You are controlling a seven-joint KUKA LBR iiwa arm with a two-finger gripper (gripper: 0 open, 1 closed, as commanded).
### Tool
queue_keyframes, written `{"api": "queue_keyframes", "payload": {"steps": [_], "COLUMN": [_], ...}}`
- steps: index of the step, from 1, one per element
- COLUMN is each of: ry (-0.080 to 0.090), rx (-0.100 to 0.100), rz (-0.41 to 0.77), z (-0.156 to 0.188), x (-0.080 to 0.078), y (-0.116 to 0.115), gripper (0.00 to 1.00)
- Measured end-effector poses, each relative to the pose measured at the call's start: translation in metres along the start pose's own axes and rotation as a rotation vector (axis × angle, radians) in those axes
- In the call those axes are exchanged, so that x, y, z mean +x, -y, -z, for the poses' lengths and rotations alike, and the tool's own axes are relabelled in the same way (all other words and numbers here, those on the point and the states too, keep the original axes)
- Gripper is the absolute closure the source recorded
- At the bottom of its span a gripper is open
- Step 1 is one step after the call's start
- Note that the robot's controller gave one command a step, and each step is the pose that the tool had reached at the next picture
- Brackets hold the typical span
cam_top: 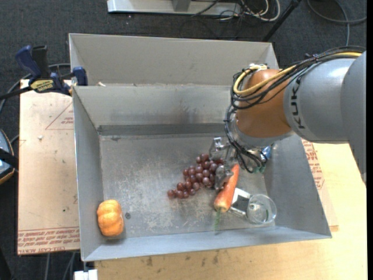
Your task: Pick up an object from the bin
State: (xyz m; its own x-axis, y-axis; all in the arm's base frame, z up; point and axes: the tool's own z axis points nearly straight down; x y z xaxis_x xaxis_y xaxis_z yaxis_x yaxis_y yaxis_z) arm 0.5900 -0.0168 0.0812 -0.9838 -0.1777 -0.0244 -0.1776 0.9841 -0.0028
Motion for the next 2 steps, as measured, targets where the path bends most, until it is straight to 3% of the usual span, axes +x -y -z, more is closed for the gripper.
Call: {"api": "queue_keyframes", "payload": {"steps": [2], "ry": [-0.027], "rx": [-0.004], "rz": [0.001], "z": [0.029], "x": [0.004], "y": [-0.001], "gripper": [1.0]}}
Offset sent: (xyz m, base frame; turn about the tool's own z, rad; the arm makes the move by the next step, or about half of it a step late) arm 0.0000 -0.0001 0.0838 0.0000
